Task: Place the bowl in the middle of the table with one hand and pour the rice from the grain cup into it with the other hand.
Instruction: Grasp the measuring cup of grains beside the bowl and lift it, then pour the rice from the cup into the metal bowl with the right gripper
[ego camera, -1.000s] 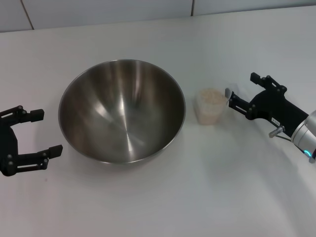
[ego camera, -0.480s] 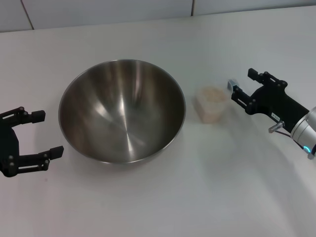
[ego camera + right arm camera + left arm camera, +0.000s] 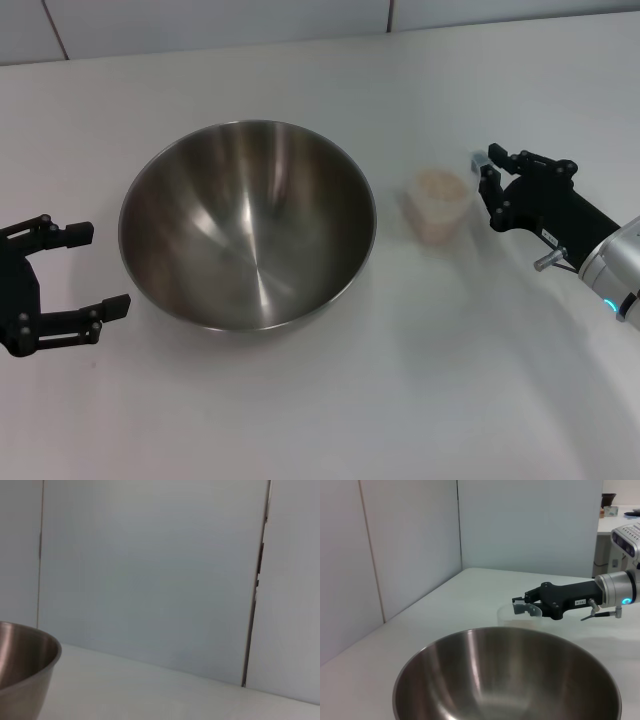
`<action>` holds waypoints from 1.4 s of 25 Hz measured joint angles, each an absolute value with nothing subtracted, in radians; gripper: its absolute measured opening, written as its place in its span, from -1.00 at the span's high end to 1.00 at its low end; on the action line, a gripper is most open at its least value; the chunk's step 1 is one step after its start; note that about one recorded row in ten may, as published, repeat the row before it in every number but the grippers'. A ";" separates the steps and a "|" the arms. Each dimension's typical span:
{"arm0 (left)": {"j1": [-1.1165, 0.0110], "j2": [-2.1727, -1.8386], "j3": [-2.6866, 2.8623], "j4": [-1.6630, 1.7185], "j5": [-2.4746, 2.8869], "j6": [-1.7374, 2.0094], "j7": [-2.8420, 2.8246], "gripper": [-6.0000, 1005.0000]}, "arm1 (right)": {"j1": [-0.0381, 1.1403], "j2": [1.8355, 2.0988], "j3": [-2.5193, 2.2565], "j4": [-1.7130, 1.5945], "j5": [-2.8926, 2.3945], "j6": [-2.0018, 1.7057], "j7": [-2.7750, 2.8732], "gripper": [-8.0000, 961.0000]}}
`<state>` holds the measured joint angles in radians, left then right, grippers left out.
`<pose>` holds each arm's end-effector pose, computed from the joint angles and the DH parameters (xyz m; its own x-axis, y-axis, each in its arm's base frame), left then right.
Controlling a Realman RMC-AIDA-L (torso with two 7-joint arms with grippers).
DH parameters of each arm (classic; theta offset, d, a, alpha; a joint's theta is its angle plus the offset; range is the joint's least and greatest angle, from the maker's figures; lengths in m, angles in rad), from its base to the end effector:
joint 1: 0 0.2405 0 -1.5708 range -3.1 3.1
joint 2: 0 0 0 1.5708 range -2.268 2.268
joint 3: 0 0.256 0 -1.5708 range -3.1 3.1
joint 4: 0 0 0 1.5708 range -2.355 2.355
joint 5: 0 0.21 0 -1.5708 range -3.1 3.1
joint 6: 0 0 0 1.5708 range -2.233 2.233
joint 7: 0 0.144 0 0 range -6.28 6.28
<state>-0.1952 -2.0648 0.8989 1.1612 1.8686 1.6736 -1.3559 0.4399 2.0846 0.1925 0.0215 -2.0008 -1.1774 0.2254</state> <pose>-0.2775 0.2713 0.0586 0.9221 0.1299 0.3646 0.2516 -0.9169 -0.3098 0.3378 0.3031 -0.0472 0.8179 -0.0704 -0.5710 -0.5439 -0.4184 -0.7274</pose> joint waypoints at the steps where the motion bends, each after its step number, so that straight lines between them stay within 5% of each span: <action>1: -0.195 -2.065 0.899 1.161 1.869 1.674 -1.356 -0.73 | 0.440 2.085 0.193 0.023 -2.000 -1.180 0.224 0.44; 5: -0.196 -2.065 0.899 1.161 1.869 1.675 -1.356 -0.73 | 0.439 2.084 0.193 0.027 -2.000 -1.182 0.218 0.89; 23: -0.213 -2.064 0.910 1.165 1.923 1.678 -1.375 -0.73 | 0.414 2.083 0.275 0.091 -2.000 -1.547 0.006 0.95; 35: -0.225 -2.064 0.910 1.171 1.924 1.679 -1.394 -0.73 | 0.486 2.086 0.279 0.374 -2.002 -1.449 -0.888 0.96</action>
